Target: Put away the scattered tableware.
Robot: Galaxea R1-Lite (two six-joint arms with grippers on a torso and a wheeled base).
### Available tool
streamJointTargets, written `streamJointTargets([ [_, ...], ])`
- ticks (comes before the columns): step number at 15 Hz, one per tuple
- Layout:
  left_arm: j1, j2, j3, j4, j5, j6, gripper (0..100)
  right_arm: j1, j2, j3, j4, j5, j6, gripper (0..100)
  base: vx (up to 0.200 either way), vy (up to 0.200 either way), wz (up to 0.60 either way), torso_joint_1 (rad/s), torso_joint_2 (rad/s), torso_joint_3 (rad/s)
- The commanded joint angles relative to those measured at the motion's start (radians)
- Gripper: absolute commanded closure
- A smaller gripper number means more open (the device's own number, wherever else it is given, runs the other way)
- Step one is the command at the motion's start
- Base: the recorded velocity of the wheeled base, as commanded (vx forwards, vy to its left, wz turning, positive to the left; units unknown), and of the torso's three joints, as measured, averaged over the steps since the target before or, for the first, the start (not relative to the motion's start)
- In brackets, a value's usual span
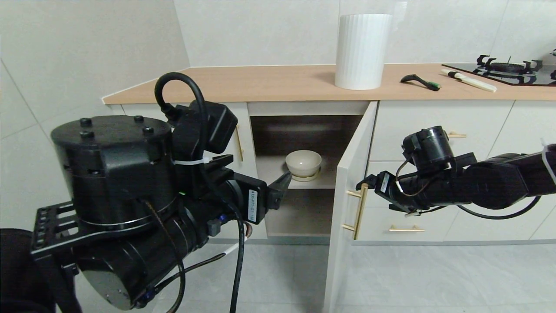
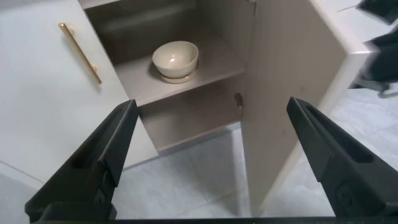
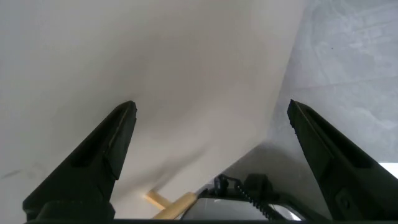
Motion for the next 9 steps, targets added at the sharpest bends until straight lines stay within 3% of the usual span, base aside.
streamJointTargets([
  [1, 0.0, -0.013, 0.001, 0.0, 0.001, 0.002, 0, 0.013, 0.055, -0.039, 0.0, 0.002, -0.001, 0, 0.0, 0.0, 0.0, 0.0, 0.0, 0.0],
  [4, 0.0, -0.035, 0.014, -0.002, 0.004, 0.043, 0, 0.019, 0.122, -0.131, 0.002, 0.001, -0.001, 0, 0.0, 0.0, 0.0, 0.0, 0.0, 0.0],
  [9, -0.014, -0.105, 0.016, 0.006, 0.004, 0.046, 0, 0.038, 0.23, -0.273, 0.002, -0.008, 0.0, 0, 0.0, 0.0, 0.0, 0.0, 0.0, 0.0],
])
